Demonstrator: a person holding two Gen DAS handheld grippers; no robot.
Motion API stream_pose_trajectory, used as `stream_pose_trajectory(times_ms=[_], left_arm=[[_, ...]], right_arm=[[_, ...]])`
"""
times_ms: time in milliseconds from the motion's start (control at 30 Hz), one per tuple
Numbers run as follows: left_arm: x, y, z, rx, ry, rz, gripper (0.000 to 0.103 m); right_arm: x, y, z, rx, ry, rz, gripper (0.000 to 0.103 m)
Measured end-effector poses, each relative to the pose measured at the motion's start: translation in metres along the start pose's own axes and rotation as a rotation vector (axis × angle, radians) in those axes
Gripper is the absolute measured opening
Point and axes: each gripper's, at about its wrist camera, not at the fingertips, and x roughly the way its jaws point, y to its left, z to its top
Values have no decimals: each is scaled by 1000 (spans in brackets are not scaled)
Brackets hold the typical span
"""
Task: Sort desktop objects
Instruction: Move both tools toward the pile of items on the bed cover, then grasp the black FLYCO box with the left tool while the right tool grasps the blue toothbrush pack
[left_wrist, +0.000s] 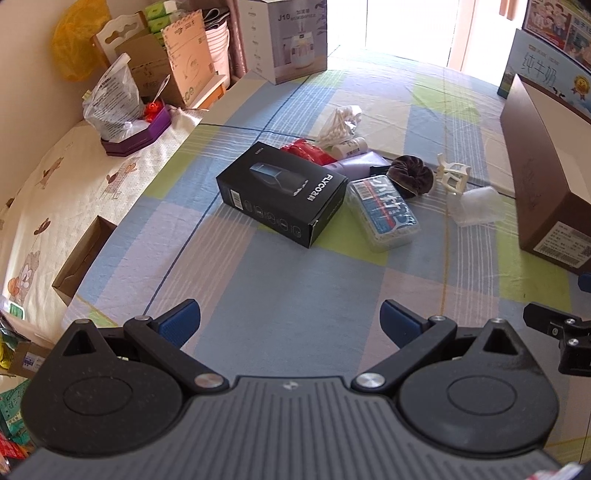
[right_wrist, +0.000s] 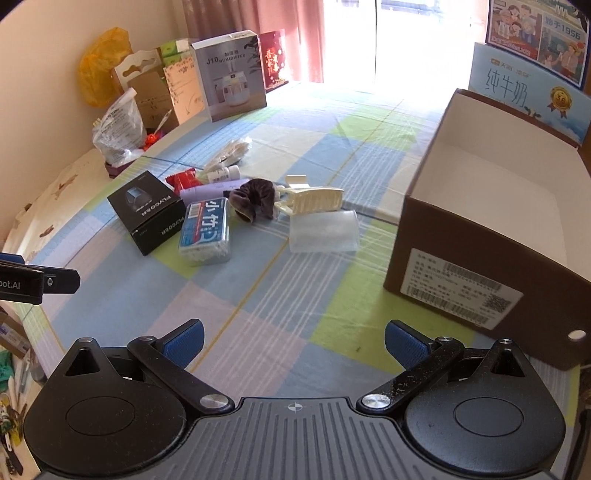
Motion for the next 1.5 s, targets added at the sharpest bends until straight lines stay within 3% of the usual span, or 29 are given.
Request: stream_pose_trajectory(times_ms=[233,433,700,1033,1233,1500], left_arm=[[12,7,9,26,-8,-9,102],[36,14,28,92,-10,-40,102],[76,14,56,240,-9,-105,102],[128,2,69,444,-42,-57,102],[138,32,75,433,-45,-74,102],[159,101,88,335,-15,40,102]], right_arm=[[18,7,5,35,0,-19,101],[28,12,9,147,15,-78,101],[40,17,12,286,26,-158,101],[51,19,6,404,51,-228,101],[69,32,13,390,60,-219,101],[107,71,38,248,48,-128,101]])
